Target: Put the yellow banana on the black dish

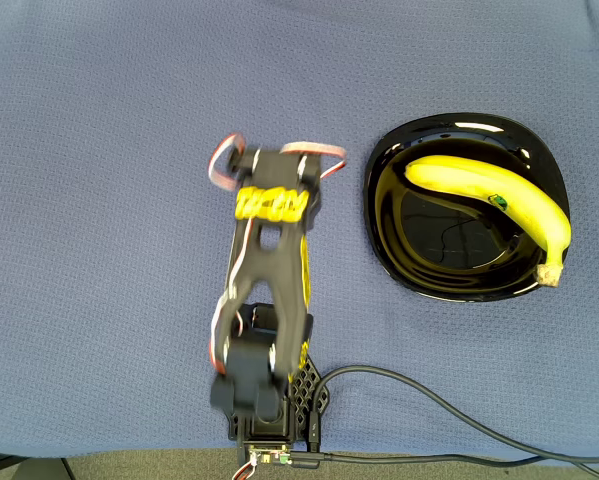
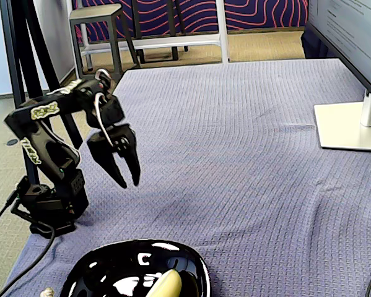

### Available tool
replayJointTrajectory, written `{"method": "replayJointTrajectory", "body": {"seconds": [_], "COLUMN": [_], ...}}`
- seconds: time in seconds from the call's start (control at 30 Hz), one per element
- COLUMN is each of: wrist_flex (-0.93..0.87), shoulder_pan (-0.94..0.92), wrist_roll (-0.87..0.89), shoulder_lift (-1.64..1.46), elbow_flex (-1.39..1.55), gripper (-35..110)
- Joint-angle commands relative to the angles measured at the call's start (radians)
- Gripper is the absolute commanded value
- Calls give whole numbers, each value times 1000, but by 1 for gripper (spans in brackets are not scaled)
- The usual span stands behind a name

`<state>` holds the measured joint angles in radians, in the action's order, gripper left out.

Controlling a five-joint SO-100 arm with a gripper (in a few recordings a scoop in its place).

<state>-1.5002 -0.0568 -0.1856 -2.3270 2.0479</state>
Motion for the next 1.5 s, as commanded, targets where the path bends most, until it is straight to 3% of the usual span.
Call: {"method": "replayJointTrajectory", "body": {"seconds": [0.0,0.23,0.73,1.47], "wrist_flex": [14,55,61,60], "shoulder_pan": [75,144,414,305], "wrist_roll": [-3,-114,-97,-109], "shoulder_lift": [-193,-482,-663,-644], "elbow_flex": [84,336,414,416], "gripper": [0,0,0,0]}}
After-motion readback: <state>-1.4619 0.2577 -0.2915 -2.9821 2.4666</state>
